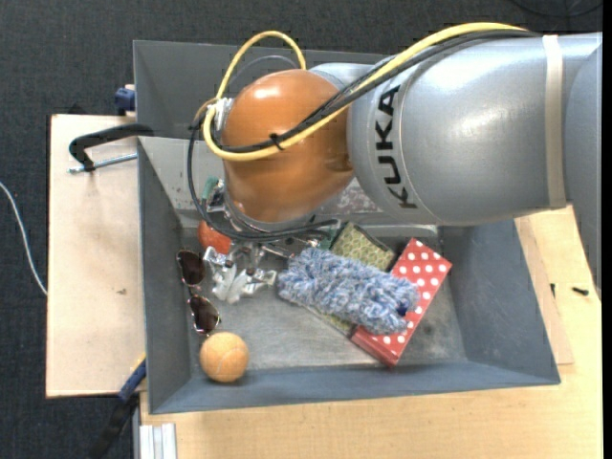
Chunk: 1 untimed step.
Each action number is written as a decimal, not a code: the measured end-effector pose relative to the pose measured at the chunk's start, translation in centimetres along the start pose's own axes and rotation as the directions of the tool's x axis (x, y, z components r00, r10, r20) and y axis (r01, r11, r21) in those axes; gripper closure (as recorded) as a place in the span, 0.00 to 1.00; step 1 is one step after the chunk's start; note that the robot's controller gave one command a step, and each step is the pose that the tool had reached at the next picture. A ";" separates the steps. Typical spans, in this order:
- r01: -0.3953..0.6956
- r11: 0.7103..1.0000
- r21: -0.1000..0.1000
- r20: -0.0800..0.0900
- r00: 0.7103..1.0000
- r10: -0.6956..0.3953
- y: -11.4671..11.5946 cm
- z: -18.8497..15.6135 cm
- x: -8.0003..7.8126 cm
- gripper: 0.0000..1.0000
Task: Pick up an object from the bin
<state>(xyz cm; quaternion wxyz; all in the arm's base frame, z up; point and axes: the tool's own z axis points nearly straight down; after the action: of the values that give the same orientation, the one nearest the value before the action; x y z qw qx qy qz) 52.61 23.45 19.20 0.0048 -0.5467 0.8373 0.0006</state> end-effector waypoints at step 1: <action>-0.122 0.993 -0.002 -0.002 0.993 0.122 -2.2 1.5 -0.5 1.00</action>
Offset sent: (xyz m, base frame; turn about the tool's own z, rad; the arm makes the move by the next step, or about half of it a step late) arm 0.0370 -0.0349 -0.0243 0.1617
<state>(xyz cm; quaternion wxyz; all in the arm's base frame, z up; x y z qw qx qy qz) 54.86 23.00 17.69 0.0033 -0.4945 0.8691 0.0011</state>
